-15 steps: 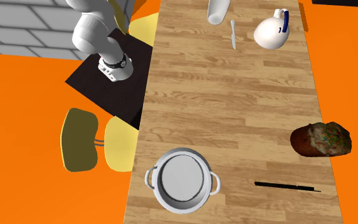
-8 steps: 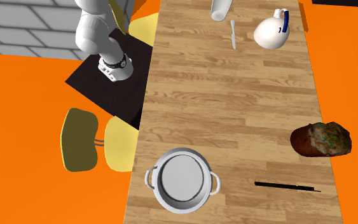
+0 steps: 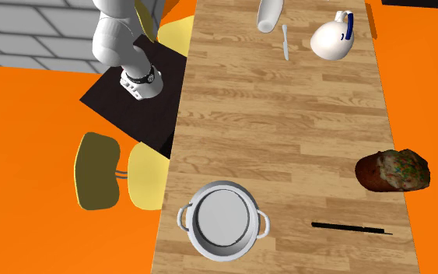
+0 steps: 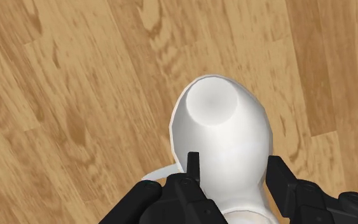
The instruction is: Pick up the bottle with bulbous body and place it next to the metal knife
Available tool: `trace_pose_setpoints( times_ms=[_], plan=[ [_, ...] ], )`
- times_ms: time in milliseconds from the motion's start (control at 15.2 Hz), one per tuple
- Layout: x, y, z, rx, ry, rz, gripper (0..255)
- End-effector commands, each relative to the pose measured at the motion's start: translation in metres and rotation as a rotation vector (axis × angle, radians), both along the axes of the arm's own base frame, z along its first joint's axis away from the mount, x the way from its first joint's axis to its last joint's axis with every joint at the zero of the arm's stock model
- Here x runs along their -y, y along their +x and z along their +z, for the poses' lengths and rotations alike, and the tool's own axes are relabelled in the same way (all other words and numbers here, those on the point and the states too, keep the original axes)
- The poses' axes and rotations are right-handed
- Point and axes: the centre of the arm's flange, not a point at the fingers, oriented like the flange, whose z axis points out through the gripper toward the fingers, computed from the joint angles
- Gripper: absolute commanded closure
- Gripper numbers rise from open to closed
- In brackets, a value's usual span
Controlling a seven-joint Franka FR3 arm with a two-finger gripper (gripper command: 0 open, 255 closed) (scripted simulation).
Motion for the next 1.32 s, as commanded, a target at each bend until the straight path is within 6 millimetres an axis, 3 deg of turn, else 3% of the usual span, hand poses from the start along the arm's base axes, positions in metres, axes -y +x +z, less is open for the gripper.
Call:
trace_pose_setpoints(
  times_ms=[0,66,594,660,990,1254],
  plan=[
    [0.0,0.0,-0.011,0.001,0.001,0.0,255],
    [0.0,0.0,-0.019,0.001,0.001,0.0,255],
    [0.0,0.0,-0.019,0.001,0.001,0.0,255],
    [0.0,0.0,-0.019,0.001,0.001,0.0,0],
    [0.0,0.0,-0.019,0.001,0.001,0.0,0],
    [0.0,-0.004,0.031,0.001,0.001,0.0,0]
  ],
)
